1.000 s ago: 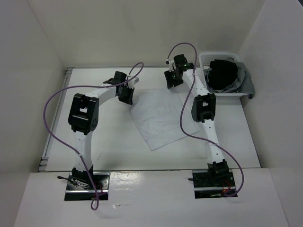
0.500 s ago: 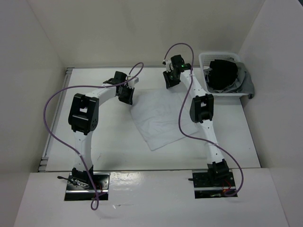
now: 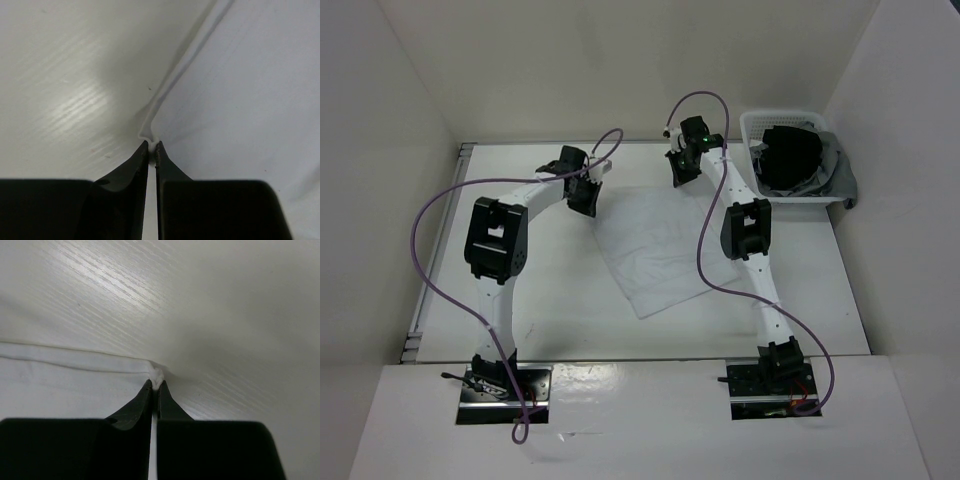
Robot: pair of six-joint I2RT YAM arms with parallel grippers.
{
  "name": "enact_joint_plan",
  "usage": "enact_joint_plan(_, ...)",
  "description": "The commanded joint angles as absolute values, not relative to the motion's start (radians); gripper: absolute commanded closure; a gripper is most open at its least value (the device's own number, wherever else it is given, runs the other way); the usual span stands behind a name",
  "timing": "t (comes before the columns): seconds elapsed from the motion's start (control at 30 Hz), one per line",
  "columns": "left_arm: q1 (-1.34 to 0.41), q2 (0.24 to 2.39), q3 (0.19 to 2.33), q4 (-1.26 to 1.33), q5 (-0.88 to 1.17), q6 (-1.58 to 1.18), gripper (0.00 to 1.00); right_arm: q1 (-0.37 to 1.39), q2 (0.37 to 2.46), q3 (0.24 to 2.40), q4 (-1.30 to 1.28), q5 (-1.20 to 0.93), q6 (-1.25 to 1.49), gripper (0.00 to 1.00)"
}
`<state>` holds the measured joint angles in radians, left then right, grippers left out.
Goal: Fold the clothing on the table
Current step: Fold the skirt
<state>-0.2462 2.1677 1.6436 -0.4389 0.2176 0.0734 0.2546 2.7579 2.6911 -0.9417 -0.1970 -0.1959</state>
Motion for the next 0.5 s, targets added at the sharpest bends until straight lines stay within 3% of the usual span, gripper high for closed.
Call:
enact_joint_plan(0.0, -0.227, 2.195, 1.758, -0.471, 0.184, 0.107, 0.88, 0.250, 2.715, 2.669, -1.005, -0.155, -0.183, 1.00)
enact_joint_plan(0.17, -0.227, 2.296, 1.939, -0.529, 0.184, 0.117, 0.88, 0.250, 2.582, 2.496, -0.930, -0.123, -0.173, 1.00)
enact_joint_plan(0.47, -0.272, 2.440, 2.216, -0.623, 0.235, 0.126, 0.88, 0.250, 2.284, 1.904, -0.672, -0.034, -0.173, 1.00)
